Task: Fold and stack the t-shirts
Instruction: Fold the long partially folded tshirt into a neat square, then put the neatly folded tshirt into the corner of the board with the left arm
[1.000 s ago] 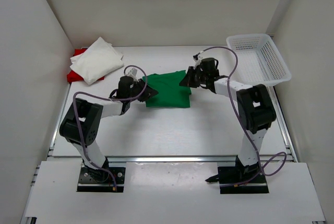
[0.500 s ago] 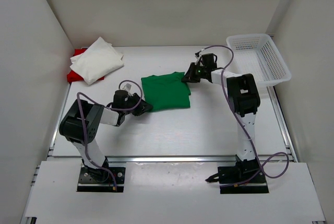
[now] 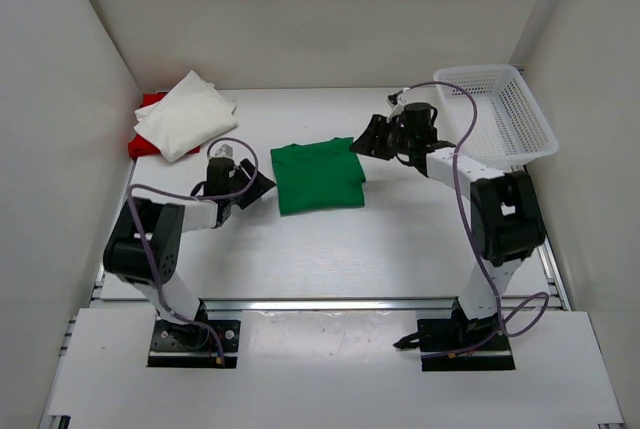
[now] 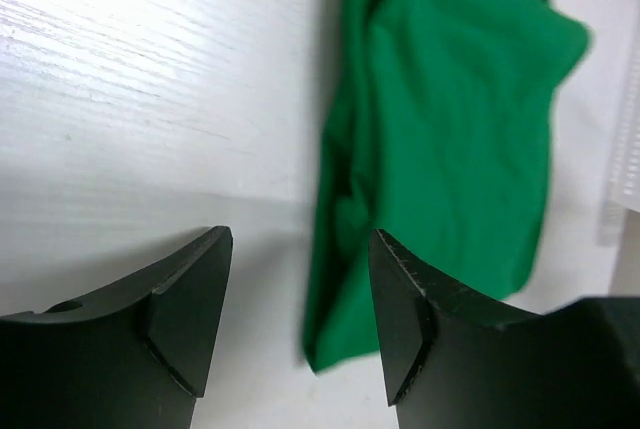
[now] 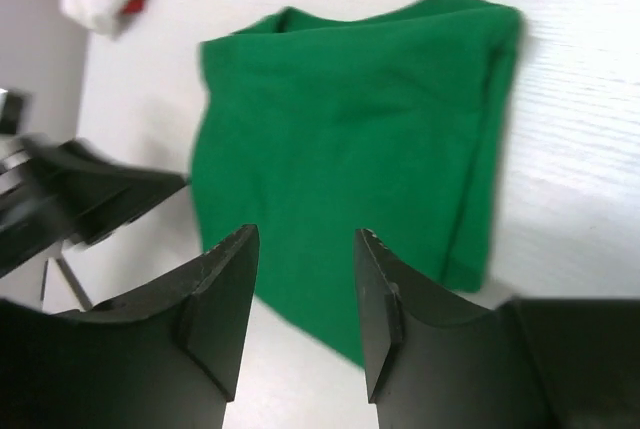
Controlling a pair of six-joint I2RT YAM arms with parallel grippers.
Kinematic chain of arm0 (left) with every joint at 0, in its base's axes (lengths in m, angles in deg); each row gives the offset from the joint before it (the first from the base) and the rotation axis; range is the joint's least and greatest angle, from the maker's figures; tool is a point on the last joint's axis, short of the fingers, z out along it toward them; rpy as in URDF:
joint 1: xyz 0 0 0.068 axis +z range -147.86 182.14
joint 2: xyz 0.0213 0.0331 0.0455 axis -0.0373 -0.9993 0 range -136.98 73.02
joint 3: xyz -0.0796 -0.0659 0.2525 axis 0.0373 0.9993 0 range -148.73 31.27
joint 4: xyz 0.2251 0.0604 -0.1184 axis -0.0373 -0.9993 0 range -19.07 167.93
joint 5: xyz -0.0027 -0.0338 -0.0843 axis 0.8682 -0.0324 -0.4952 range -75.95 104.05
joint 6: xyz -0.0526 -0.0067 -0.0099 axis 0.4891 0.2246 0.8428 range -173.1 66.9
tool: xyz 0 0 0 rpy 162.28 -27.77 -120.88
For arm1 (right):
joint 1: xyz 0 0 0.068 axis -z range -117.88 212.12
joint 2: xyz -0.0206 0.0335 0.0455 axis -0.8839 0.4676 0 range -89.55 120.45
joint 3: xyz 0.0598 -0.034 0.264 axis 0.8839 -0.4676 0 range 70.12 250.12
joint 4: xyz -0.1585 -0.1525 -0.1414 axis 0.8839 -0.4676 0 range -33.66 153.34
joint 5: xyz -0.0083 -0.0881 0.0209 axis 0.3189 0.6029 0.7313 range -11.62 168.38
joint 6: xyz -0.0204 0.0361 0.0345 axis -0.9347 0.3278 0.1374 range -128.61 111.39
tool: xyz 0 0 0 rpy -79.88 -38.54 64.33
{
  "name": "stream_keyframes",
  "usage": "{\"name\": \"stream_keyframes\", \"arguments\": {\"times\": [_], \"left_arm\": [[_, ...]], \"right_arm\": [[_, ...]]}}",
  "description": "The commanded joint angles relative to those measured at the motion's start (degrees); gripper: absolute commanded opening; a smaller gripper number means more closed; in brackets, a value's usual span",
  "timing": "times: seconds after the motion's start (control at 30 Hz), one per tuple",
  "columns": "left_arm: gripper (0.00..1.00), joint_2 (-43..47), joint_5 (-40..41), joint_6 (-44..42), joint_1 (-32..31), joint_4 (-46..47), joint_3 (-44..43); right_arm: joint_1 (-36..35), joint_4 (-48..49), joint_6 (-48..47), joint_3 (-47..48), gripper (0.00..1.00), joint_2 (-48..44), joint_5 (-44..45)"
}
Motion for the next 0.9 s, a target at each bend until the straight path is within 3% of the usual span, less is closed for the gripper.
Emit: {"name": "stream_keyframes", "arguments": {"times": [0.0,0.23,0.33,0.5,0.57,0.7,0.87], "left_arm": [[0.68,-4.6,1.2,-2.7,-0.2,-2.8,-4.3],[0.68,-18.7,-4.0,-1.0,-2.5,-0.7,-13.1],[0.52,-24.7,-6.2,0.2,-4.8,-0.8,-19.4],[0.08,-28.6,-7.0,2.3,-8.4,-1.5,-28.4],[0.0,-29.2,-7.0,1.9,-9.2,-3.9,-33.4],[0.0,-29.6,-8.3,0.5,-8.3,-10.2,-48.5],[0.0,-34.1,-9.8,-0.7,-1.7,-26.7,-77.7]], "right_arm": [[-1.4,8.0,2.0,-5.7,0.41,-6.1,-0.2],[-2.4,12.6,3.4,-16.1,0.39,-14.2,0.0],[-2.8,13.0,3.2,-18.4,0.38,-15.6,0.3],[-2.4,13.6,3.7,-21.2,0.37,-17.5,-0.9],[-1.9,14.2,3.7,-22.4,0.36,-18.7,-1.4],[-0.4,16.8,5.3,-27.7,0.35,-21.2,-2.9],[0.9,18.1,5.8,-31.8,0.34,-22.6,-3.6]]}}
